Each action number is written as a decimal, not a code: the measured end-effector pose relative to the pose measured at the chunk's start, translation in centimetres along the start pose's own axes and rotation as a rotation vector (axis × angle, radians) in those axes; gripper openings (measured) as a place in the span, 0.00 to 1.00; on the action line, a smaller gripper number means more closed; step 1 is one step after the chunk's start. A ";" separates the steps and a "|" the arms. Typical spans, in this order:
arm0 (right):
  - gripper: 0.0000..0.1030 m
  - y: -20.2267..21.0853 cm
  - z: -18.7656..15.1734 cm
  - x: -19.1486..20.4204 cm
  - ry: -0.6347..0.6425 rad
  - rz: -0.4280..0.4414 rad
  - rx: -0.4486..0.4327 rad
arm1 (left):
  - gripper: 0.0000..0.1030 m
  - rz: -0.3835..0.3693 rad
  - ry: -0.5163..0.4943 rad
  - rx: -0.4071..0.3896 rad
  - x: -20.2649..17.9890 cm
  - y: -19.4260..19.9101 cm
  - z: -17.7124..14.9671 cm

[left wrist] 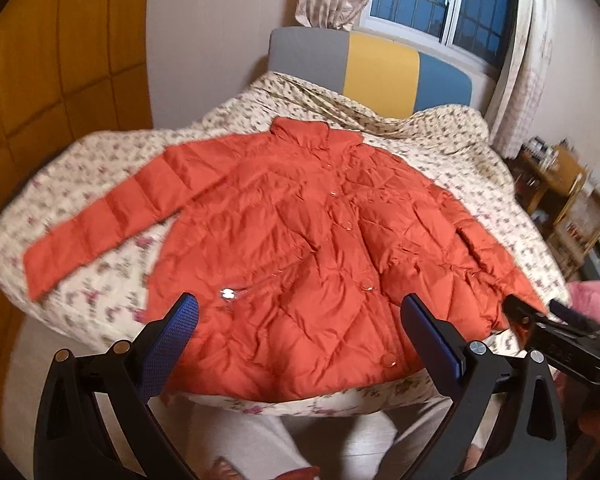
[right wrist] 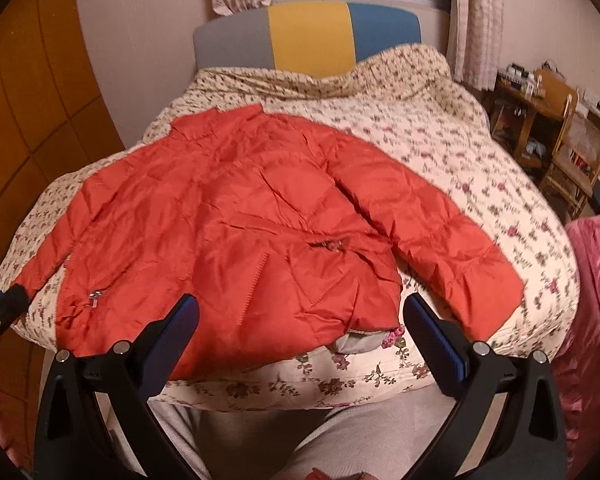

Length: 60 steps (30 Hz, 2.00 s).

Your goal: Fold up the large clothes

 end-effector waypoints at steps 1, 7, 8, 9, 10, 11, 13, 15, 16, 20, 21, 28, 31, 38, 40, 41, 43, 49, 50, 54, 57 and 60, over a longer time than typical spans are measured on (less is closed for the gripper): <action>0.98 -0.8 -0.1 -0.8 -0.017 0.010 0.007 | 0.97 -0.023 0.020 0.000 0.2 -0.6 -0.3; 0.98 -4.5 -0.2 -6.1 -0.217 0.097 0.025 | 0.97 0.081 -0.017 0.070 1.6 -6.7 -0.9; 0.98 -5.4 -0.4 -7.3 -0.299 0.143 0.043 | 0.97 0.105 -0.036 0.070 1.7 -7.8 -0.8; 0.98 -5.9 -0.4 -8.0 -0.353 0.175 0.051 | 0.97 0.134 -0.060 0.078 1.8 -9.1 -0.8; 0.98 -6.5 -0.4 -8.6 -0.414 0.215 0.053 | 0.97 0.147 -0.075 0.086 2.0 -10.1 -0.7; 0.98 -7.4 -0.3 -9.8 -0.500 0.249 0.054 | 0.97 0.153 -0.088 0.081 2.0 -11.1 -0.5; 0.98 -8.3 0.0 -11.2 -0.606 0.300 0.044 | 0.97 0.180 -0.115 0.075 2.2 -13.0 0.1; 0.97 -9.4 0.5 -12.6 -0.699 0.326 0.029 | 0.97 0.200 -0.141 0.059 2.2 -15.0 0.8; 0.97 -9.9 0.8 -13.3 -0.735 0.337 0.022 | 0.97 0.207 -0.148 0.057 2.3 -15.7 1.0; 0.95 -11.8 0.7 -15.8 -0.912 0.371 0.025 | 0.97 0.221 -0.166 0.063 2.8 -18.9 1.2; 0.95 -11.9 0.9 -16.2 -0.931 0.375 0.005 | 0.97 0.216 -0.165 0.071 2.9 -19.6 1.0; 0.95 -11.3 2.1 -20.8 -1.047 0.306 -0.158 | 0.97 0.132 -0.117 0.026 4.2 -21.2 0.6; 0.92 -11.0 2.9 -22.2 -1.076 0.254 -0.231 | 0.97 0.134 -0.152 -0.001 4.7 -21.6 0.8; 0.37 -10.6 2.5 -27.9 -1.158 0.075 -0.326 | 0.97 0.111 -0.174 0.025 5.8 -22.0 1.0; 0.27 -10.5 3.1 -28.5 -1.138 0.042 -0.327 | 0.97 0.114 -0.170 0.050 5.7 -21.7 1.3; 0.21 -10.5 3.6 -28.7 -1.122 0.031 -0.335 | 0.97 0.118 -0.160 0.058 5.7 -21.4 1.6; 0.17 -10.0 5.3 -28.5 -1.038 -0.008 -0.364 | 0.97 0.129 -0.129 0.064 5.8 -21.1 2.4; 0.12 -9.7 12.4 -22.9 -0.648 -0.085 -0.413 | 0.97 0.267 0.062 0.096 8.9 -23.5 5.7; 0.12 -10.0 13.5 -21.4 -0.572 -0.091 -0.412 | 0.97 0.288 0.074 0.101 9.4 -24.3 6.0; 0.11 -12.0 17.2 -15.6 -0.349 -0.084 -0.406 | 0.97 0.312 0.095 0.110 10.1 -26.9 5.6; 0.11 -13.7 18.6 -10.7 -0.182 -0.071 -0.399 | 0.97 0.289 0.121 0.102 10.5 -26.9 5.1; 0.11 -17.0 19.5 -5.8 -0.014 -0.065 -0.375 | 0.97 0.273 0.136 0.116 10.7 -27.2 4.7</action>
Point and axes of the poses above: each gripper's, at about its wrist camera, not at the fingertips, and y roughly against the way its jaws point, x to its left, z to its top, the point moved 9 cm from there along -y, roughly the way its jaws point, and after that the axes turned 11 degrees about z, right-handed, at the moved point
